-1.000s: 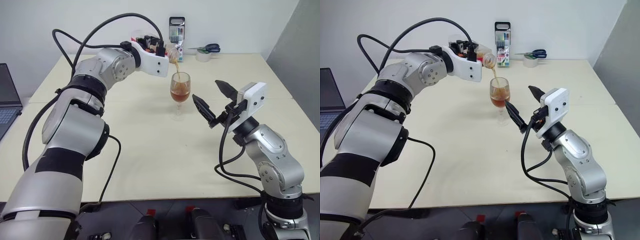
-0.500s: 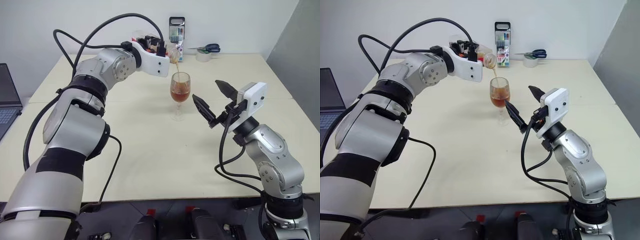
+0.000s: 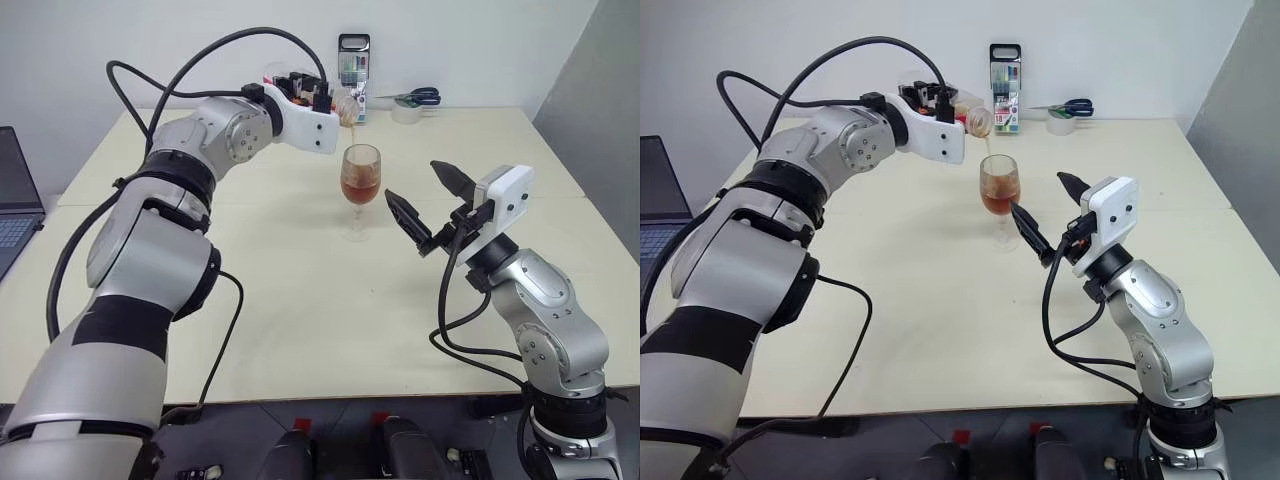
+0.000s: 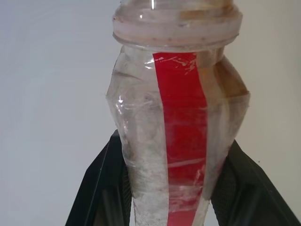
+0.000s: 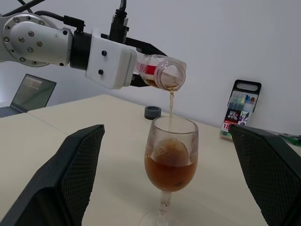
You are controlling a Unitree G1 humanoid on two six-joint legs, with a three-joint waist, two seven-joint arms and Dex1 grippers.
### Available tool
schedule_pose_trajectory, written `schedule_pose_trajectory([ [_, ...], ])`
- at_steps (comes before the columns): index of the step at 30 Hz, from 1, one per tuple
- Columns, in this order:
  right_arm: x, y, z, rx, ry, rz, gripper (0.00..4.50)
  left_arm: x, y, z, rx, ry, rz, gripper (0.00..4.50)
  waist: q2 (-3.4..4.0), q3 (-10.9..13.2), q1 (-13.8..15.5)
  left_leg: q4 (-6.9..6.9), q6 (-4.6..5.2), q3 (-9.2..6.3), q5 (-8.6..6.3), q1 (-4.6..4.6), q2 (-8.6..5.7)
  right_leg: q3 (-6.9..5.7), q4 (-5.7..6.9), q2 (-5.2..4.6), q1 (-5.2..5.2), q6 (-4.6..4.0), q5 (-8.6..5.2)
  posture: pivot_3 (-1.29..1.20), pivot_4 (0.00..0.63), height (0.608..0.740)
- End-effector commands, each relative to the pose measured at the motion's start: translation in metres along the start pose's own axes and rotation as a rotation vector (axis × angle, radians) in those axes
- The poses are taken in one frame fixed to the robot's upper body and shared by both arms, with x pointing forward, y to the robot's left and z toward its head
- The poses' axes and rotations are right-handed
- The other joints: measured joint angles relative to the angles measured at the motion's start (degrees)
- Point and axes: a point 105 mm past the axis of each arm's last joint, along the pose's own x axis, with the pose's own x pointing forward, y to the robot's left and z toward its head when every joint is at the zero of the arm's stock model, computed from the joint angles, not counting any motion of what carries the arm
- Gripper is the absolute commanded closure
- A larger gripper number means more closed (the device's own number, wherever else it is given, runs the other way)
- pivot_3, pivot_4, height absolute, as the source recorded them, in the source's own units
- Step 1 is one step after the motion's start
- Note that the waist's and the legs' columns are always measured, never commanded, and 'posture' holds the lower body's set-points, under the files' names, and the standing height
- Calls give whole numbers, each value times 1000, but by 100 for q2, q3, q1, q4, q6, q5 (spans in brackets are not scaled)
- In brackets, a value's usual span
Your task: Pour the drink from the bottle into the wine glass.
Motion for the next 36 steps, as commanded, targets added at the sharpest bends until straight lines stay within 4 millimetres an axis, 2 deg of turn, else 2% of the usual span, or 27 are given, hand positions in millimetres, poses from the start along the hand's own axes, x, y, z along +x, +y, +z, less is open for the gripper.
schedule_pose_trajectory([
  [1,-2,1,14,-36,-52,3,0,-1,27,3,-60,-13,74,2756,0,0,0,0,0,0,0,0,0,0,0,0,0,0,0,0,150,740],
  [10,-1,4,14,-35,-49,18,0,-3,27,2,-187,-30,81,2756,0,0,-3,0,0,1,0,1,1,1,1,0,0,0,0,0,150,740],
  [14,0,5,14,-34,-51,27,0,-3,29,6,-307,-69,81,2756,0,0,-3,1,0,0,0,1,1,0,2,0,0,0,0,0,150,740],
  [19,4,8,18,-26,-62,52,0,-1,37,13,-574,-136,83,2756,0,0,-6,3,0,0,0,1,2,0,3,0,0,0,0,0,150,740],
  [23,5,9,22,-27,-65,73,0,-3,50,8,-782,-158,119,2756,0,0,-21,3,0,0,0,1,2,0,4,0,0,0,0,0,150,740],
  [26,4,11,26,-2,-68,94,0,-9,56,-7,-954,-135,182,2756,0,0,-48,3,0,-1,0,2,5,1,9,1,-1,0,0,0,150,740],
  [30,1,20,27,-8,-49,167,0,-22,53,-38,-1103,-48,269,2756,0,0,-61,10,0,0,0,3,7,6,35,-2,-8,3,-3,0,150,740],
  [36,-10,27,18,-21,4,246,0,-50,23,-84,-1309,71,369,2756,1,-1,-129,15,0,-1,0,15,10,11,53,-1,-7,4,-4,0,150,740],
])
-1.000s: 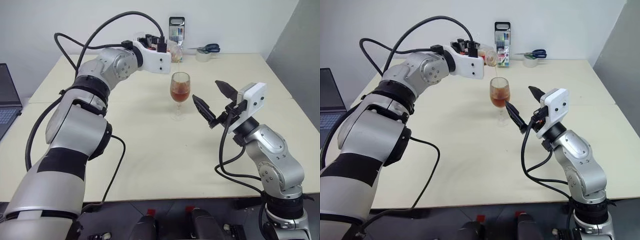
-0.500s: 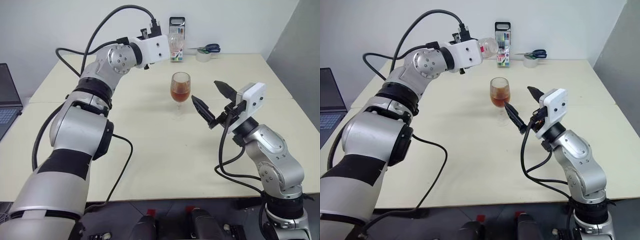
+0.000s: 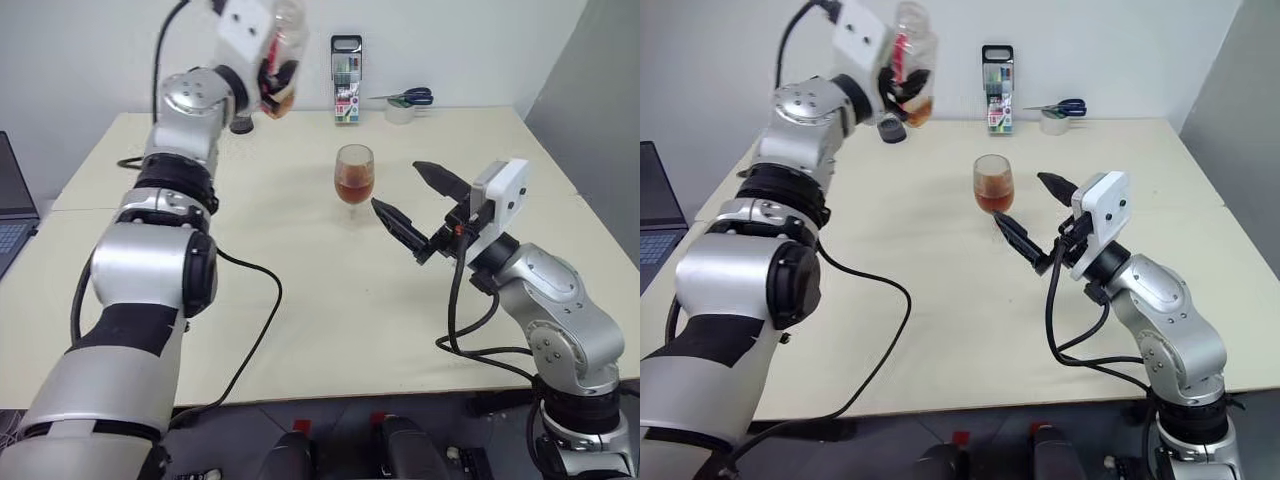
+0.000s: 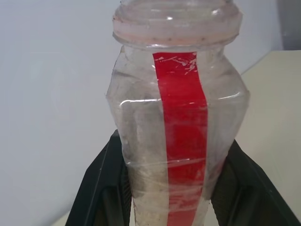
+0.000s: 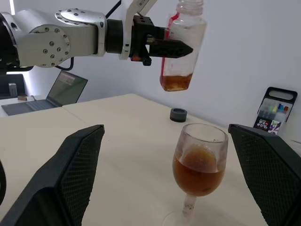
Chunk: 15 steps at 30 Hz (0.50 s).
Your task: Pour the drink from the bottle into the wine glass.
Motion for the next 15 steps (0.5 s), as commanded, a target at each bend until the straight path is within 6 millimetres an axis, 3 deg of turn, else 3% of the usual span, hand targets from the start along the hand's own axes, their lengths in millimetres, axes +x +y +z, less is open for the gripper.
schedule_pose_trajectory([
  [1,-5,9,7,-38,-14,64,0,-14,22,-5,-116,-32,85,2756,0,0,0,5,0,-3,0,-1,0,-2,2,0,0,0,0,0,150,740],
  [6,-7,16,6,-35,0,112,0,-42,31,-40,-272,-32,145,2756,0,0,10,37,-1,-7,0,-12,1,-1,14,-2,0,0,0,0,150,740],
  [15,-9,18,4,-14,19,152,0,-90,20,-95,-347,-5,175,2756,-2,-2,82,56,-2,-9,-1,-13,-2,-2,21,-30,4,-1,1,0,150,740],
])
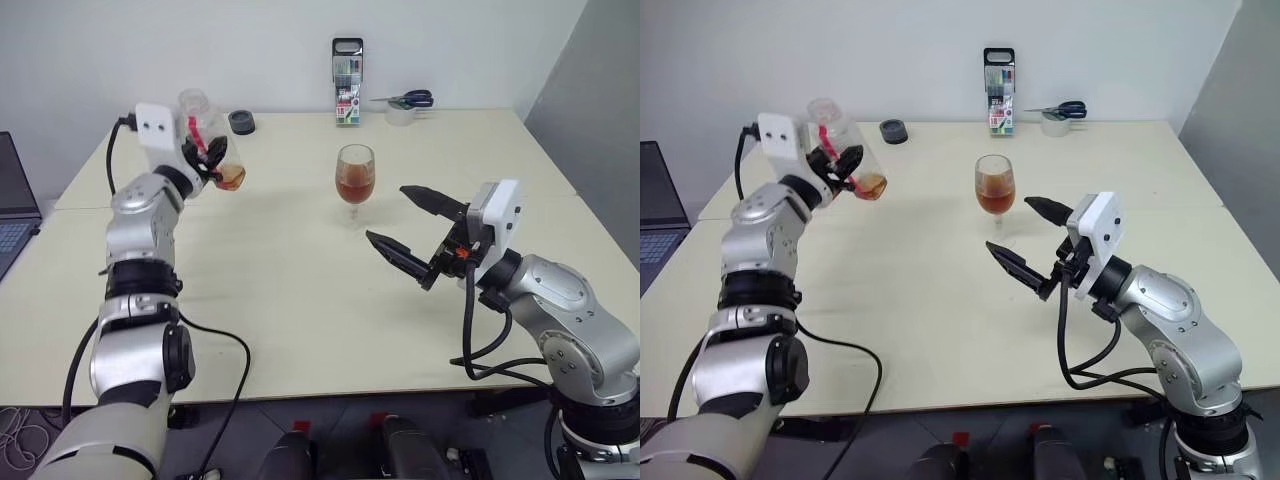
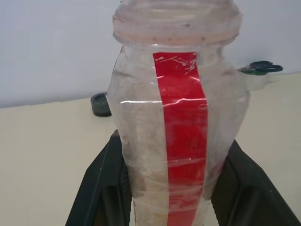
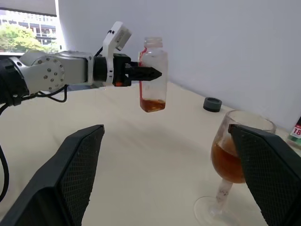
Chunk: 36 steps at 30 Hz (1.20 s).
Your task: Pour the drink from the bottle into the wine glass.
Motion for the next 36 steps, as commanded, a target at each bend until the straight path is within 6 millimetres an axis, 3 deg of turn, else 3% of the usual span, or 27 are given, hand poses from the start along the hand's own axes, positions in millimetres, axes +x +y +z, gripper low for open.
schedule_pose_trajectory([
  [1,-2,4,9,-23,-29,22,0,-11,3,11,-2,-78,1,2756,-1,-1,29,1,0,0,0,0,0,-1,0,-1,0,0,0,0,150,740],
  [7,-5,7,4,-6,-13,27,0,-27,18,-18,-24,-17,58,2756,-9,-5,79,2,0,1,0,1,-3,-3,-2,-4,3,0,0,0,150,740],
  [13,-8,8,0,-3,-2,32,0,-29,20,-31,-21,14,72,2756,-11,-6,80,2,0,0,0,3,-6,-5,-4,-6,8,0,0,0,150,740],
  [36,-10,6,-3,-3,9,6,0,-23,13,-49,-17,68,58,2756,-11,-6,81,0,1,0,-1,6,-5,-6,-6,-7,9,0,0,0,150,740],
])
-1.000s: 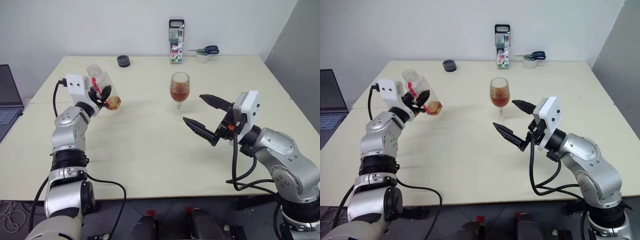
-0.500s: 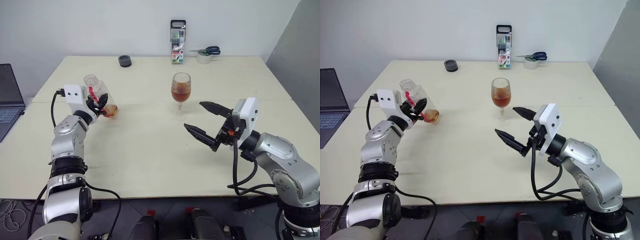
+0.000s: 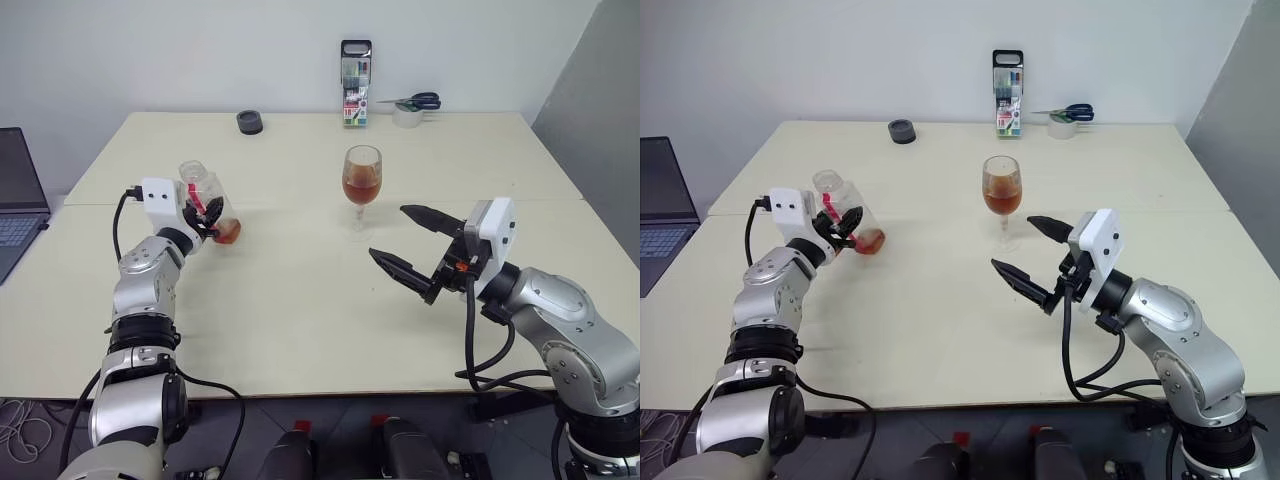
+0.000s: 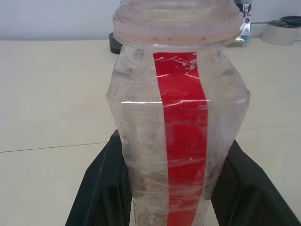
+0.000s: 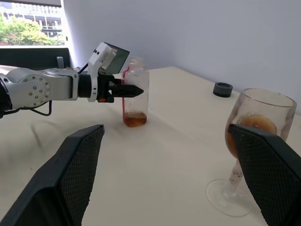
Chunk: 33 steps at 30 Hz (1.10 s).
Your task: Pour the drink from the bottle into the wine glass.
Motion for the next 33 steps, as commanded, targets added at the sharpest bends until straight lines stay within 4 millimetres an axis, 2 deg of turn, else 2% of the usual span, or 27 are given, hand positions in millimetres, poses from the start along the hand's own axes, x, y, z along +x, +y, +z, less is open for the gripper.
schedule_pose_trajectory([
  [1,-2,3,12,-45,-42,4,0,3,2,20,29,-60,2,2756,0,0,1,0,0,-1,0,0,0,-1,0,0,0,0,0,0,150,740],
  [3,-2,3,12,-45,-44,5,0,3,3,19,28,-58,5,2053,0,0,0,0,0,-1,0,0,0,-1,-1,0,0,0,0,0,150,740],
  [4,-2,4,12,-45,-44,5,0,3,3,19,27,-56,3,1856,0,0,1,0,0,0,0,0,0,-1,-1,0,0,0,0,0,150,740],
  [10,-2,5,12,-43,-45,8,0,2,3,17,25,-53,0,12,0,0,0,-1,0,-1,0,0,0,0,-1,0,0,0,0,0,150,740],
  [16,-6,6,7,-36,-32,1,0,-3,-1,10,30,-20,-32,12,0,0,0,-1,0,-1,0,0,0,-1,-2,0,1,0,0,0,150,740],
  [25,-30,2,-5,-21,35,-88,0,-35,3,10,16,8,-52,12,0,0,4,-4,0,-6,-1,3,4,0,-4,0,6,1,-1,0,150,740],
  [28,-37,-7,-8,1,48,-180,0,-45,-1,10,37,26,-49,12,0,0,10,-4,1,-7,-1,4,4,0,-6,0,9,1,-1,0,150,740],
  [33,-53,-31,-30,-28,157,-461,0,-65,-16,0,40,75,-49,12,1,0,15,-8,-1,-7,-1,8,5,8,-9,-2,11,1,-2,0,150,740],
])
